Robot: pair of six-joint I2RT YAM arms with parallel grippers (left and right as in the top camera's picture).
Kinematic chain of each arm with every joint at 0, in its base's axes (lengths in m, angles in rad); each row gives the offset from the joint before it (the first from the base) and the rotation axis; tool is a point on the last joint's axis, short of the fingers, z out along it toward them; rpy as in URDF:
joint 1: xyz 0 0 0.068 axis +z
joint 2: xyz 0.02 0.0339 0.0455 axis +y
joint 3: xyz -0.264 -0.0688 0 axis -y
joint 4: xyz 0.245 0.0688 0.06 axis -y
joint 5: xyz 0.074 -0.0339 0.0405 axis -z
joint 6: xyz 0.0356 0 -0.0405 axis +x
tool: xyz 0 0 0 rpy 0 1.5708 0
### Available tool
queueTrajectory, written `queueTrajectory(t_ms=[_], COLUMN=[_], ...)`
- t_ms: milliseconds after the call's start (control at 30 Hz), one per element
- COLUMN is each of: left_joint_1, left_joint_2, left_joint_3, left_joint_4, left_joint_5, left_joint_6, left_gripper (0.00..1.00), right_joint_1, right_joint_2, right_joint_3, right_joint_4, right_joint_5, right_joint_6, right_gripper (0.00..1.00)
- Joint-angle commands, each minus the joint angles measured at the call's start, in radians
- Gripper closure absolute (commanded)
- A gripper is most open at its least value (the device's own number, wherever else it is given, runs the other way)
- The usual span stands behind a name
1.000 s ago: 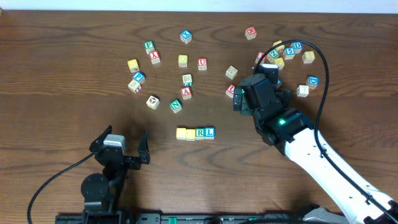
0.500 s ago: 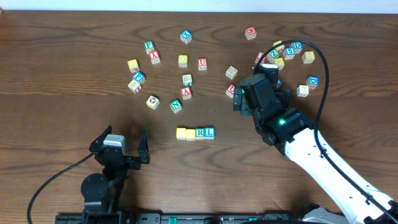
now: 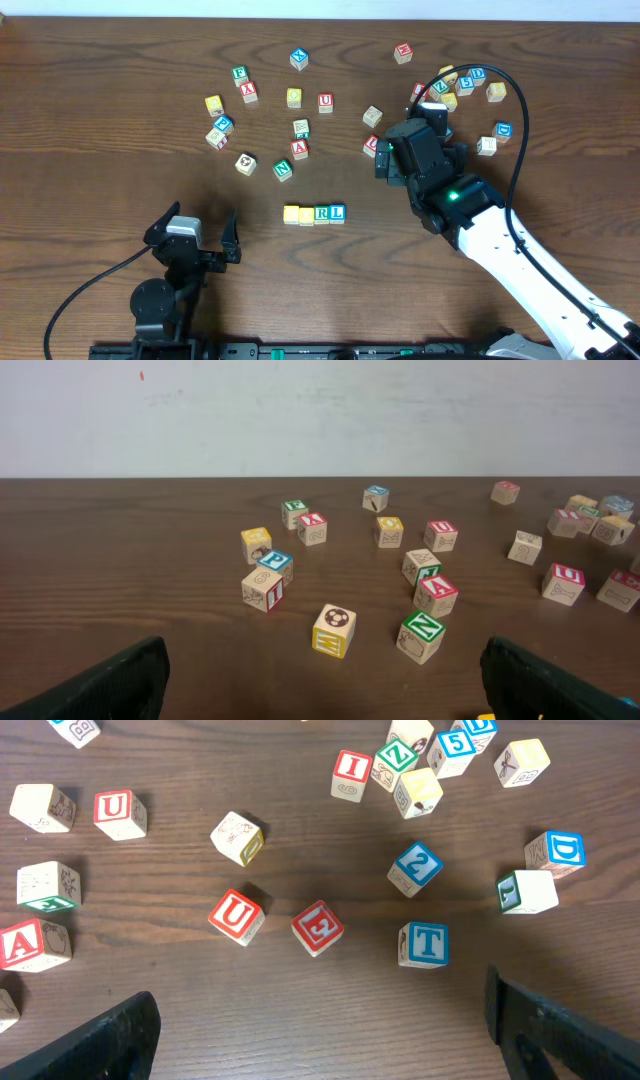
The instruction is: Spell out CORL
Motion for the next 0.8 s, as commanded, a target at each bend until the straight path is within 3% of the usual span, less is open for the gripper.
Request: queueTrajectory(t_ms=[0, 467, 767], left_joint_1=[0.004, 0.004, 0.004], left_joint_2=[-0.007, -0.007, -0.007], left_joint_3=[-0.023, -0.023, -0.023], left_joint_4=[-0.019, -0.019, -0.019], left_joint_5=[0.002, 0.002, 0.002], left_joint_6=[-0.001, -0.001, -0.001], left_gripper=[0.02, 0.02, 0.02], right_joint_1=[-0.005, -0.005, -0.047], right_joint_2=[-0.008, -0.017, -0.188], right_joint_3=[0.013, 0.013, -0.034], right_joint_4=[-0.002, -0.003, 0.163], right_joint_5=[0.015, 0.029, 0.0], right_joint_6=[0.004, -0.006, -0.187], right_gripper=[0.01, 0.01, 0.01])
